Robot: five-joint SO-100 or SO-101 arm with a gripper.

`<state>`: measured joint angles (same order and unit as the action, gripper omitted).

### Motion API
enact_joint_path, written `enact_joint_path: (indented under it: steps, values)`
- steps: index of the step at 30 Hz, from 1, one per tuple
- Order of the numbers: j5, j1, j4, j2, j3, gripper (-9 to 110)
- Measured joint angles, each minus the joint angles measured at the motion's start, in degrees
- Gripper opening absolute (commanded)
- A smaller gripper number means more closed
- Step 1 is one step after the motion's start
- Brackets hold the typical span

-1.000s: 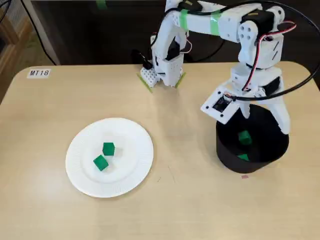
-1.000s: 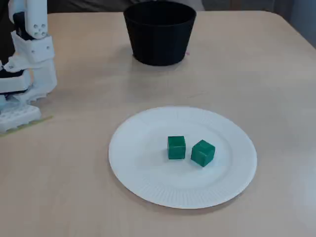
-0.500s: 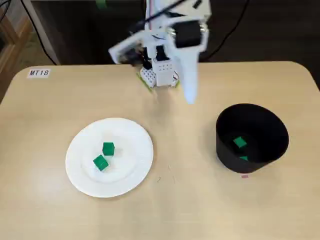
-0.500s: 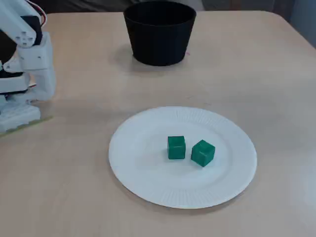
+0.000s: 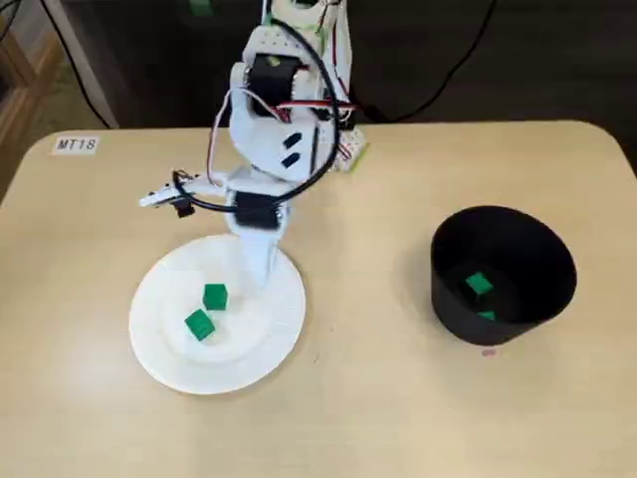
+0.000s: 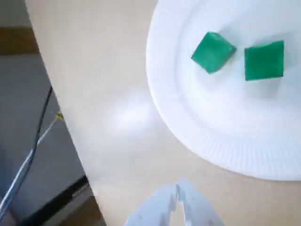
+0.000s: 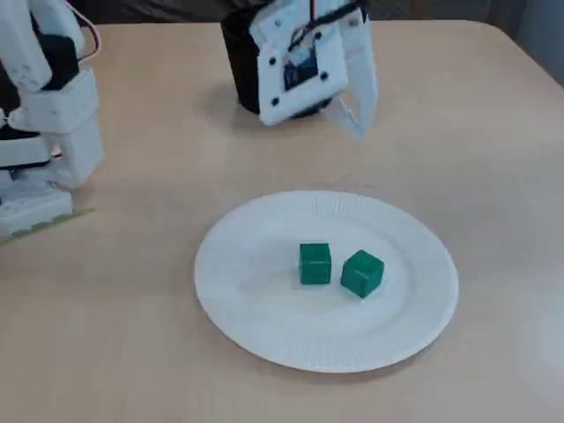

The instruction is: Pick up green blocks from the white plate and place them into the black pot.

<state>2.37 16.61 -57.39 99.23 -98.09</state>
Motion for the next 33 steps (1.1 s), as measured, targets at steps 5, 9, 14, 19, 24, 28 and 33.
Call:
enact_joint_path:
  steps: [5,9,14,19,24,28,33]
  values:
    - [-1.41,2.37,-1.85,-5.27,1.49,26]
    - [-1.67,4.66,-3.96,-7.21,2.11,26]
    - [-1.93,7.21,-3.96,-11.51,4.57,27]
    - [-1.32,8.00,-5.36,-18.11,10.90,32]
    - [-1.05,8.61,-10.11,-25.22,19.42,30]
    - [-3.52,8.53,-11.78,-28.92,23.55,29]
    - [-4.22,8.53,-15.82,-33.22,28.48,29]
